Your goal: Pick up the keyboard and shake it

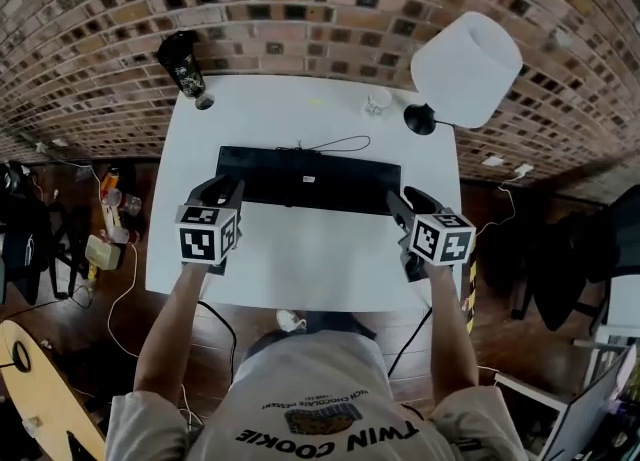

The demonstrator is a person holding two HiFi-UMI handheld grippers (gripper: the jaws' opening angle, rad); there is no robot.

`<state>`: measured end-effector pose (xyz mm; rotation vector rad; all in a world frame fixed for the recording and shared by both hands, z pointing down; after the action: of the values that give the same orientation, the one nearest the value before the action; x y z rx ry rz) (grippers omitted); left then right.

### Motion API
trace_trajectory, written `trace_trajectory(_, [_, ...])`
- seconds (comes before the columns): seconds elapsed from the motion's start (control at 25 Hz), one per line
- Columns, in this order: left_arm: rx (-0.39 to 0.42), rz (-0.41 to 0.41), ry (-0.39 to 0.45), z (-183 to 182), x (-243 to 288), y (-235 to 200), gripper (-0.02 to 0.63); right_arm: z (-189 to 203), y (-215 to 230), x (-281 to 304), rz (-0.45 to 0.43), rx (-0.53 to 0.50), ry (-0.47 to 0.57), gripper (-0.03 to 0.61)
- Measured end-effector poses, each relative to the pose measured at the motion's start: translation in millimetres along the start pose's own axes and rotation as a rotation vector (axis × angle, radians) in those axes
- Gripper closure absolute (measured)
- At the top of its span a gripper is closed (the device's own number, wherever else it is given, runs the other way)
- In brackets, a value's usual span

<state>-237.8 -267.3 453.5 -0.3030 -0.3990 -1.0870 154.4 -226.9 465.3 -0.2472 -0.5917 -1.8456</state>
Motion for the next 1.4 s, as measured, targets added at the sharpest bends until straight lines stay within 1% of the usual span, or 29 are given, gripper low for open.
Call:
trace_trajectory(0.04, [-0.010, -0.006, -0.019, 0.4, 6.6, -6.8, 0.501, -0.7, 9.8, 6.3, -0.002, 0.002, -0.014, 0.405])
trace_trajectory(0.12, [-0.026, -0.016, -0.051, 0.4, 20.5, -19.6, 0.489, -3.2, 27.0, 18.9, -0.009, 0.005, -0.036, 0.385])
trace_trajectory(0.2, [-0.027, -0.015, -0.085, 0.0, 34.6, -29.4, 0.473, -5.3, 41.1, 32.1, -0.028, 0.024, -0.053, 0.383])
trace_trajectory(0.32, [-0.027, 0.010, -0.133, 3.8, 50.9, -38.7, 0.444, -1.5, 57.8, 50.3, -0.075, 0.062, -0.105, 0.376])
trace_trajectory(0.4, [-0.040, 0.030, -0.162, 8.8, 59.3, -45.9, 0.418, 1.4, 66.1, 61.8, -0.093, 0.065, -0.142, 0.344])
trace_trajectory(0.52, [-0.056, 0.046, -0.193, 13.0, 66.8, -58.4, 0.383, 4.1, 75.8, 76.7, -0.114, 0.090, -0.175, 0.314])
trace_trajectory(0.6, [-0.081, 0.057, -0.205, 14.9, 72.1, -65.9, 0.377, 7.4, 81.8, 83.5, -0.125, 0.114, -0.201, 0.313])
trace_trajectory(0.68, [-0.119, 0.075, -0.221, 17.8, 80.4, -72.1, 0.355, 10.3, 87.5, 87.5, -0.132, 0.144, -0.226, 0.313])
trace_trajectory(0.72, [-0.134, 0.086, -0.233, 19.3, 84.1, -75.3, 0.344, 11.0, 89.1, 88.9, -0.137, 0.161, -0.234, 0.313])
trace_trajectory(0.84, [-0.171, 0.128, -0.281, 22.3, 90.0, -85.3, 0.336, 9.8, 88.4, 90.8, -0.156, 0.189, -0.246, 0.313])
trace_trajectory(1.0, [-0.188, 0.175, -0.313, 21.7, 98.4, -92.1, 0.333, 7.0, 85.1, 94.0, -0.173, 0.171, -0.283, 0.313])
trace_trajectory(1.12, [-0.206, 0.194, -0.314, 18.5, 108.7, -94.5, 0.300, 5.0, 85.3, 96.7, -0.176, 0.169, -0.317, 0.313])
trace_trajectory(1.24, [-0.218, 0.226, -0.332, 16.0, 116.6, -93.3, 0.295, 3.9, 84.4, 97.3, -0.169, 0.161, -0.345, 0.313])
trace_trajectory(1.4, [-0.287, 0.274, -0.374, 19.2, 124.7, -93.4, 0.286, 1.3, 81.1, 100.8, -0.157, 0.134, -0.389, 0.313])
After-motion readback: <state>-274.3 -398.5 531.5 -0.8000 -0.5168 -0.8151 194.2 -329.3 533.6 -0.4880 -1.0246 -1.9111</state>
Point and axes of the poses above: the fingertips, and each gripper's own axes: x forward along the fingers, y to its right, z out of its underside, the point moved 8 cm from there along -x, backward along the fingers, and after that the axes turned 9 degrees about y, right-handed, at the moved point
